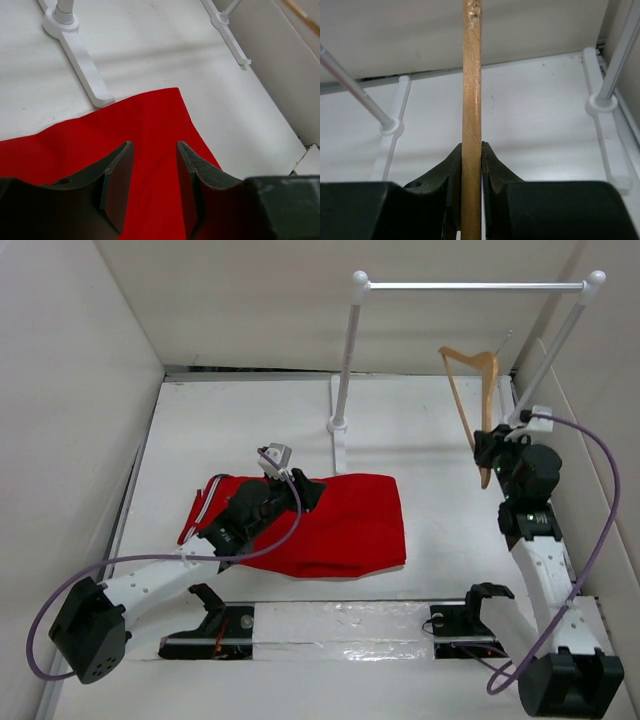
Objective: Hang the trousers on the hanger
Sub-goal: Pick up the hanger from the clothesline, then place the trousers on the hanger.
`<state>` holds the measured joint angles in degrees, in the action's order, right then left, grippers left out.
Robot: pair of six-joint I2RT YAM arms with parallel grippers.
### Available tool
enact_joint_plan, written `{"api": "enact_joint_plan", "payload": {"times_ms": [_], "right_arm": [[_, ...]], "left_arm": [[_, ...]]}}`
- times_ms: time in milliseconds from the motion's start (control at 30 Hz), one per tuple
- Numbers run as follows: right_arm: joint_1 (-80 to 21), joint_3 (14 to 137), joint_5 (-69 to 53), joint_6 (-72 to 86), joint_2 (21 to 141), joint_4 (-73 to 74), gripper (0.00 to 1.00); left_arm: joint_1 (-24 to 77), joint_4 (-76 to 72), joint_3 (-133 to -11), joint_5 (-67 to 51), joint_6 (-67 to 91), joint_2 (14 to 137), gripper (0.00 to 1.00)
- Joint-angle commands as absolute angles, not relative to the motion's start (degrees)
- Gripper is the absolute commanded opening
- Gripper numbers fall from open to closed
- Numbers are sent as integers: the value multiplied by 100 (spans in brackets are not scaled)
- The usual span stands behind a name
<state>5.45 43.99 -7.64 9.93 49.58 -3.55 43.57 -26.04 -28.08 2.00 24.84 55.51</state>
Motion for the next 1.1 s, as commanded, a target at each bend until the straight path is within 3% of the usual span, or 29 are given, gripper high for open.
{"api": "enact_joint_plan", "payload": {"times_ms": [0, 233, 567, 1067], "right_arm": [[36, 3729, -45, 1177, 4317, -791, 0], [-1071, 2479, 1168, 1450, 3692, -571, 0], [-2266, 2039, 1932, 1538, 3638, -563, 0], [-3129, 1784, 2609, 1670, 3683, -703, 0]], "left_arm": [[4464, -2839, -3225, 175, 2461, 5633, 36], [6177, -2242, -5084, 1766, 2276, 6765, 41], [6284, -1495, -7960, 1643, 2716, 9761, 46], [6215, -142, -10870, 2399, 2540, 12065, 56]]}}
